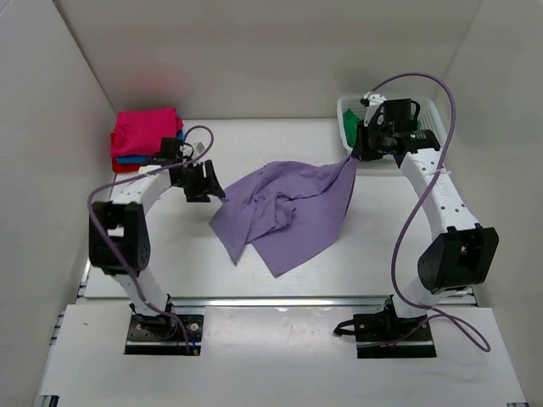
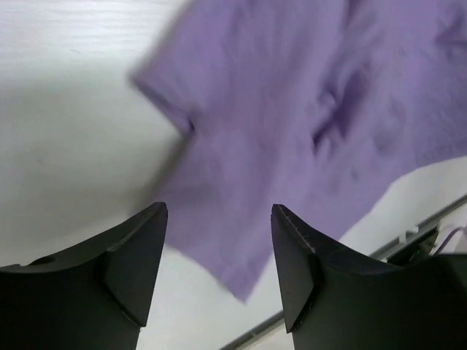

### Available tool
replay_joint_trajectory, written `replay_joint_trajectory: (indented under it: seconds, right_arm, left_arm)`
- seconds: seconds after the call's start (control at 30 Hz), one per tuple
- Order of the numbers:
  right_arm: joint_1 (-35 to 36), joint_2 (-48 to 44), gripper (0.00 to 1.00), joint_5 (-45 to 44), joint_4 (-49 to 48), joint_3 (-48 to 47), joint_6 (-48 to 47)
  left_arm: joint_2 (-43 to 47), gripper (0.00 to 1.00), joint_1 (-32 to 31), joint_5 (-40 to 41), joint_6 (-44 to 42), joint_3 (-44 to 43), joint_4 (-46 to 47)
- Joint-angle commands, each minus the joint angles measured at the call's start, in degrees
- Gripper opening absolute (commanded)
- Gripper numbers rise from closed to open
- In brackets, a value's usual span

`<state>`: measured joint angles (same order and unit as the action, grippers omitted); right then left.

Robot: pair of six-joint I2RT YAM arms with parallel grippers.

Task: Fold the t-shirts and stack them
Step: Flatten out the tshirt

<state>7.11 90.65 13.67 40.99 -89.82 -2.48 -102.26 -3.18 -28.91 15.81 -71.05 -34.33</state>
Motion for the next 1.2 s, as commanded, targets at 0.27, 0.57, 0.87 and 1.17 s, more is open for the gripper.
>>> replay_joint_trajectory:
  seconds: [0.27,0.57,0.87,1.17]
  right_arm:
    - [0.71,-4.08,0.0,-0.84,-6.1,2.36,-0.07]
    - [1.41,-4.7,0.0,0.04,-6.72,3.42,1.07]
    - [0.97,-5.31,0.0,0.39,-7.07,5.27,0.37]
    - [2.82,-7.33,0.0,0.39,-10.49,12.64,1.95]
  left_arm:
    - [30.89,0.66,-16.59,8.15,1.85,20.85,-3.46]
    - [28.87,0.68,-20.9,15.99,4.4,27.45,-0.13]
    - [25.62,0.65,-25.38,15.72,10.99,31.85,8.93]
    - [21.14,0.59,-27.05,20.47,12.75,30.97,12.53]
